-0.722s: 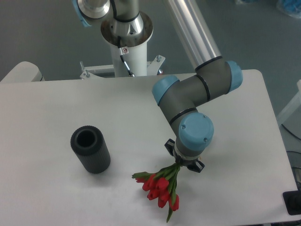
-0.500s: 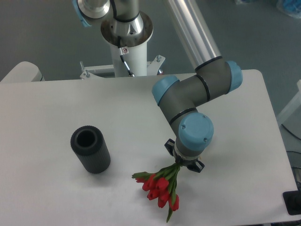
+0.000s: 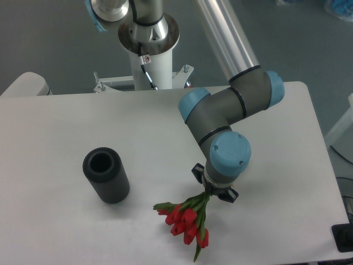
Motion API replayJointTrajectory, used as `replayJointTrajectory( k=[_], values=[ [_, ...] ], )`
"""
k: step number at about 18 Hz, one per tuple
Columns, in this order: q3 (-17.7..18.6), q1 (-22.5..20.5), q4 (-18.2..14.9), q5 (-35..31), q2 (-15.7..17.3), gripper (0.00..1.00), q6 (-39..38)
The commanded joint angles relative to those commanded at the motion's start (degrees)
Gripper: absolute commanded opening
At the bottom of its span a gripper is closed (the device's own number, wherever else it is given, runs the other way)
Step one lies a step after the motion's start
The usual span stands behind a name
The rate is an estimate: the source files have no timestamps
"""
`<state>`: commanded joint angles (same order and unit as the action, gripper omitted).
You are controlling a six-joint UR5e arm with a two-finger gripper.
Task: Insert the flowers into the vase
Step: 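Hold the red tulip bunch in the gripper and begin moving it, then swing the held tulips up and over the black vase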
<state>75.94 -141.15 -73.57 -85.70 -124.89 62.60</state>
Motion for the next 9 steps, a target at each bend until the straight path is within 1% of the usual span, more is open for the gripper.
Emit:
replayJointTrajectory(
  k=[2, 5, 7, 9],
  values=[
    [0.4, 0.5, 0.1, 0.7, 0.3, 0.00, -3.9],
    [0.8, 2.7, 0.3, 2.2, 0.8, 0.00, -8.0],
    [0.8, 4.1, 2.4, 5.3, 1.5, 0.00, -12.0],
    [0.8, 5.4, 5.8, 8.1, 2.0, 0.00, -15.6]
  ],
)
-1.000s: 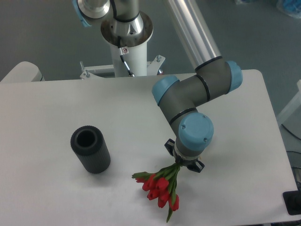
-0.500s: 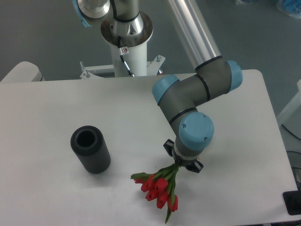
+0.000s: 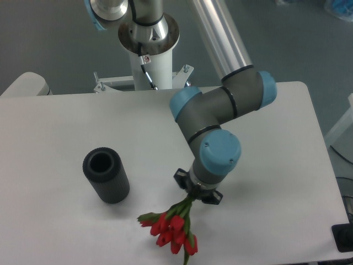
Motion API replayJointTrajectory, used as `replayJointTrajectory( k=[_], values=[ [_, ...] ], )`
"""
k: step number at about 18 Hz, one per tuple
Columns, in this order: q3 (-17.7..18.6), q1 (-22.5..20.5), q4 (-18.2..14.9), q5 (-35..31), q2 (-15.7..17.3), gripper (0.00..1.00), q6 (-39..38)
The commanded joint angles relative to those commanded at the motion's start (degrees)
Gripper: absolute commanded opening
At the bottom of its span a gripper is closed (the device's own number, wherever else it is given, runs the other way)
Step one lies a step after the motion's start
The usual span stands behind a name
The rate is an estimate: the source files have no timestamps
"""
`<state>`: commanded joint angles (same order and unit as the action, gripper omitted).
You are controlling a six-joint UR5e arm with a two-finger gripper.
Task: Insert the flowers into the vase
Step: 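Swing the held tulips up and over the black vase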
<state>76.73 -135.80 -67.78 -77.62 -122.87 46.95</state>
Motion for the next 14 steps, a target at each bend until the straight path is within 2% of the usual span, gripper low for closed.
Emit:
replayJointTrajectory(
  k=[3, 5, 7, 10, 14],
  values=[
    [-0.3, 1.6, 5.8, 3.7, 1.1, 0.00, -3.6],
    [-0.7, 1.9, 8.2, 6.7, 1.6, 0.00, -5.1],
    [-1.8, 1.9, 8.4, 11.0, 2.0, 0.00, -5.6],
    [-3.5, 1.0, 8.5, 21.1, 2.5, 0.00, -5.9],
    [-7.5, -0.3, 8.5, 29.5, 2.8, 0.00, -6.3]
  ],
)
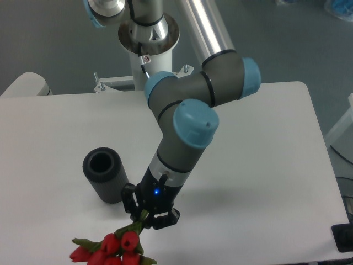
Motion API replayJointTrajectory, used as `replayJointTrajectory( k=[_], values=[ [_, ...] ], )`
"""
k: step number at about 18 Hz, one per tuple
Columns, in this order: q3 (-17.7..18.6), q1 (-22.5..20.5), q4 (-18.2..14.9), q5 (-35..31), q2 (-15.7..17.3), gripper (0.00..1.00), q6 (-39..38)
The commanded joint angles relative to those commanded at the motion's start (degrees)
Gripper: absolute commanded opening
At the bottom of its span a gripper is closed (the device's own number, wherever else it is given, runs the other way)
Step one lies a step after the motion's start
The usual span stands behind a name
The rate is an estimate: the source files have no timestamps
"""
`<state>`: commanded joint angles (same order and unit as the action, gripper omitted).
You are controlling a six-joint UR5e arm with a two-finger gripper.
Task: Insert the flowers into the vase
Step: 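Swing the held tulips up and over the black vase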
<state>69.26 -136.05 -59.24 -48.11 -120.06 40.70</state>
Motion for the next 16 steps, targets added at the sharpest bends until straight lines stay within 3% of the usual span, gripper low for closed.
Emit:
replayJointTrajectory(
  k=[4, 9, 16],
  values=[
    [-0.4, -3.2, 0.8, 17.8, 1.1, 0.00, -0.9],
    [2.4, -6.8, 0.9, 31.6, 3.8, 0.00, -0.3],
    [11.7, -9.7, 2.7, 38.9, 8.9, 0.00, 2.3]
  ],
)
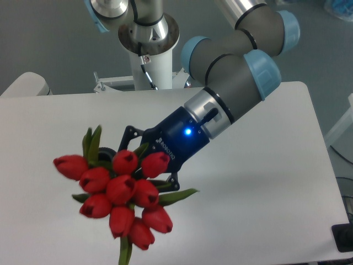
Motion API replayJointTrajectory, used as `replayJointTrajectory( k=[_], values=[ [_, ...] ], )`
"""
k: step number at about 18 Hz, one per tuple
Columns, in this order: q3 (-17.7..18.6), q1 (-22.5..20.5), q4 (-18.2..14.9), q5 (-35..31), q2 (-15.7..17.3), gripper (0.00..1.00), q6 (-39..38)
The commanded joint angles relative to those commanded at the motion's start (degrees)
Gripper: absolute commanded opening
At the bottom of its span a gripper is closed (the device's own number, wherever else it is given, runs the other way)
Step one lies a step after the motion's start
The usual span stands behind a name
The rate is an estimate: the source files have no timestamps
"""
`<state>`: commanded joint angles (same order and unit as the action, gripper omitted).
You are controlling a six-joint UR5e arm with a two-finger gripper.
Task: Insert the flowers into the vase
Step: 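Swing the held tulips up and over the black vase, then lower the tulip stems down into the black vase opening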
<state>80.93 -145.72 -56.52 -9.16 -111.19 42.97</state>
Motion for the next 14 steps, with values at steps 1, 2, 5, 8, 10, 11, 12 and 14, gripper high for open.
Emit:
replayJointTrajectory(
  k=[1, 2, 5, 8, 10, 11, 12, 14],
  values=[
    [1.7, -0.4, 0.0, 1.2, 1.1, 0.00, 1.7],
    [3.4, -0.4, 0.0, 1.4, 1.8, 0.00, 3.1],
    [8.4, -1.0, 0.0, 1.4, 4.8, 0.00, 6.7],
    [11.7, -1.0, 0.2, 1.4, 6.1, 0.00, 12.0],
    [14.0, -0.9, 0.2, 1.4, 7.0, 0.00, 14.7],
    [14.9, -0.9, 0.2, 1.4, 7.5, 0.00, 15.6],
    [15.6, -0.9, 0.2, 1.4, 7.7, 0.00, 16.0],
    [16.6, -0.8, 0.2, 1.4, 8.4, 0.00, 16.0]
  ],
)
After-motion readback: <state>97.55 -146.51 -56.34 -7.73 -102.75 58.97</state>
